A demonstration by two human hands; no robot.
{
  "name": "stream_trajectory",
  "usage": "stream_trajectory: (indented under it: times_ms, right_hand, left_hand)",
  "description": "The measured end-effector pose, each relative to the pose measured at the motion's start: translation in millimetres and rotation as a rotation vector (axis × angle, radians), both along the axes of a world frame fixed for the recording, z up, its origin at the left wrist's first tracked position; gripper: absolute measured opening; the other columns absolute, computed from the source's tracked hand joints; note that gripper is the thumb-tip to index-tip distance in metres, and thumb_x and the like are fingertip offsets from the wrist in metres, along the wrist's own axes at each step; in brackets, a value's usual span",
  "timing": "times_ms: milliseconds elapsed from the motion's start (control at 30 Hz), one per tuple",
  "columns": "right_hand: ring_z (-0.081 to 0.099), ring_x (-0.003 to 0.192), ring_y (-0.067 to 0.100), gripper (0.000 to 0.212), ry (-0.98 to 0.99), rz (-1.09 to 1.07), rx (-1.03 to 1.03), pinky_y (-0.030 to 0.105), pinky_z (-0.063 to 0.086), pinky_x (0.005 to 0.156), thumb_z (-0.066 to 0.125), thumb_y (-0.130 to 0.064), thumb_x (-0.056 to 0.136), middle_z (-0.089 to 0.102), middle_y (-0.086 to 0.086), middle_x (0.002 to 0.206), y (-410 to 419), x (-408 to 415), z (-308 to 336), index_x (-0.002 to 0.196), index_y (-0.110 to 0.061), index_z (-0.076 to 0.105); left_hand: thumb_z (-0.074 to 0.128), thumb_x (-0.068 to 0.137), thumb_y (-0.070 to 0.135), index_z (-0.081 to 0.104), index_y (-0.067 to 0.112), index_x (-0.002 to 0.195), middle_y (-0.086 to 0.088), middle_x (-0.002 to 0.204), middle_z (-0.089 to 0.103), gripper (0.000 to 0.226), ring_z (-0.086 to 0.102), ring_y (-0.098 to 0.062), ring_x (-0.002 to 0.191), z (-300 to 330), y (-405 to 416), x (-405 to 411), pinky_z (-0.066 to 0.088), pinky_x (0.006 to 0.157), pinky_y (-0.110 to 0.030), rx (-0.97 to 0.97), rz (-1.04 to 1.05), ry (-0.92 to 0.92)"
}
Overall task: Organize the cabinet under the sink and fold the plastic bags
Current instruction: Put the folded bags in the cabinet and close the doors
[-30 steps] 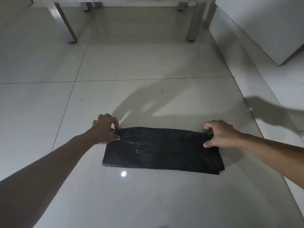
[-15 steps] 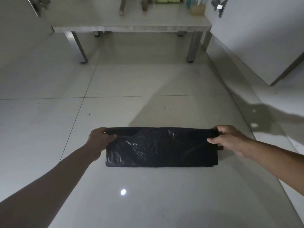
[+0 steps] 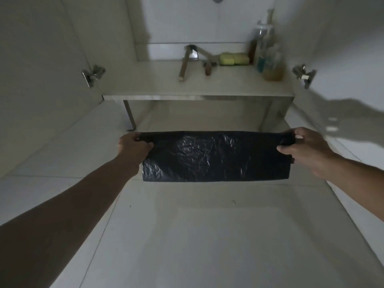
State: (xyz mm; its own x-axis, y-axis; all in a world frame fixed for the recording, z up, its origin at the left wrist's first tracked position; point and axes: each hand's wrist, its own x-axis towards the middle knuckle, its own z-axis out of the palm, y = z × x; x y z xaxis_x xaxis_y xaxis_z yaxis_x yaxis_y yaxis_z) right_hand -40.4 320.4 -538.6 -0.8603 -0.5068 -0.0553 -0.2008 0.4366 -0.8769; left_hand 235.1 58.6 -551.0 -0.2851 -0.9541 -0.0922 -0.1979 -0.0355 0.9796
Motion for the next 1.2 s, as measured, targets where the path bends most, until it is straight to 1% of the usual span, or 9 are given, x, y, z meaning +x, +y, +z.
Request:
stream_trajectory:
  times_ms: [167,300,533,633,767,900,967,1067,1200]
  right_hand:
    - [0.063,0.101,0.033,0.032,0.013,-0.026,-0.005,0.051,0.055,0.087,0.077,0.001,0.077,0.065,0.016,0.108,-64.6,-12.9,75.2,0.104,-0.009,0.063]
    - [0.062,0.1,0.029,0.03,-0.006,-0.026,0.005,0.047,0.055,0.087,0.074,0.003,0.079,0.063,0.013,0.108,-105.3,-8.4,136.6,0.099,-0.015,0.061]
    - [0.063,0.103,0.032,0.037,0.06,0.008,0.076,0.049,0.052,0.095,0.078,0.002,0.074,0.064,0.016,0.109,-173.5,3.8,198.1,0.105,-0.01,0.061]
    - [0.062,0.105,0.033,0.047,0.111,0.003,0.058,0.048,0.052,0.094,0.079,0.001,0.074,0.062,0.014,0.112,-205.1,-2.2,212.9,0.115,-0.006,0.058]
    - [0.058,0.109,0.032,0.047,0.177,0.007,0.016,0.039,0.052,0.088,0.077,0.002,0.076,0.058,0.013,0.113,-255.5,-21.6,219.7,0.118,-0.006,0.056]
    - [0.055,0.114,0.031,0.053,0.242,0.026,0.027,0.045,0.051,0.095,0.079,-0.004,0.074,0.055,0.014,0.124,-333.7,-56.2,212.9,0.12,-0.01,0.053]
    - [0.054,0.115,0.031,0.052,0.295,0.039,0.045,0.038,0.048,0.094,0.077,-0.005,0.077,0.056,0.012,0.122,-372.9,-74.0,208.4,0.123,-0.006,0.052]
    - [0.051,0.122,0.032,0.058,0.367,0.068,0.011,0.029,0.041,0.089,0.073,-0.004,0.081,0.052,0.016,0.131,-431.3,-91.3,201.0,0.132,-0.003,0.046]
    - [0.053,0.116,0.034,0.051,0.465,0.132,-0.012,0.032,0.044,0.087,0.071,-0.005,0.083,0.052,0.016,0.127,-502.8,-107.4,187.4,0.126,-0.005,0.043]
  left_hand:
    - [0.065,0.081,-0.01,0.059,0.012,0.087,-0.006,0.077,0.059,0.024,0.058,-0.022,0.071,68.1,-52.3,-12.3,0.054,0.069,-0.032,-0.066,0.03,0.0]
    - [0.064,0.079,-0.013,0.06,0.008,0.095,-0.01,0.076,0.058,0.026,0.054,-0.017,0.06,115.6,-85.8,-1.4,0.05,0.048,-0.018,-0.052,0.033,0.057]
    - [0.068,0.077,-0.007,0.061,0.008,0.097,-0.012,0.091,0.061,0.026,0.06,-0.024,0.079,161.2,-134.7,22.5,0.054,0.074,-0.034,-0.042,0.078,0.037]
    - [0.068,0.077,-0.005,0.059,0.013,0.087,-0.008,0.086,0.06,0.022,0.058,-0.023,0.078,169.2,-155.0,19.0,0.054,0.074,-0.035,-0.062,0.112,0.017]
    - [0.069,0.075,-0.004,0.059,0.011,0.105,-0.008,0.098,0.061,0.035,0.061,-0.026,0.088,165.7,-184.0,4.7,0.051,0.065,-0.029,-0.101,0.183,-0.006]
    - [0.067,0.073,-0.006,0.06,0.014,0.102,-0.01,0.102,0.063,0.035,0.063,-0.029,0.092,143.9,-231.0,-23.1,0.057,0.08,-0.041,-0.132,0.221,-0.019]
    - [0.067,0.07,-0.005,0.063,0.017,0.098,-0.008,0.1,0.064,0.035,0.064,-0.029,0.092,133.0,-256.7,-37.8,0.058,0.081,-0.044,-0.131,0.248,-0.024]
    - [0.068,0.067,-0.004,0.063,0.023,0.088,-0.007,0.096,0.064,0.034,0.065,-0.03,0.091,114.8,-295.0,-54.9,0.058,0.08,-0.046,-0.104,0.305,-0.038]
    - [0.073,0.069,-0.004,0.067,0.016,0.096,-0.011,0.097,0.066,0.034,0.065,-0.03,0.092,92.9,-331.3,-70.0,0.057,0.085,-0.044,-0.051,0.392,-0.068]
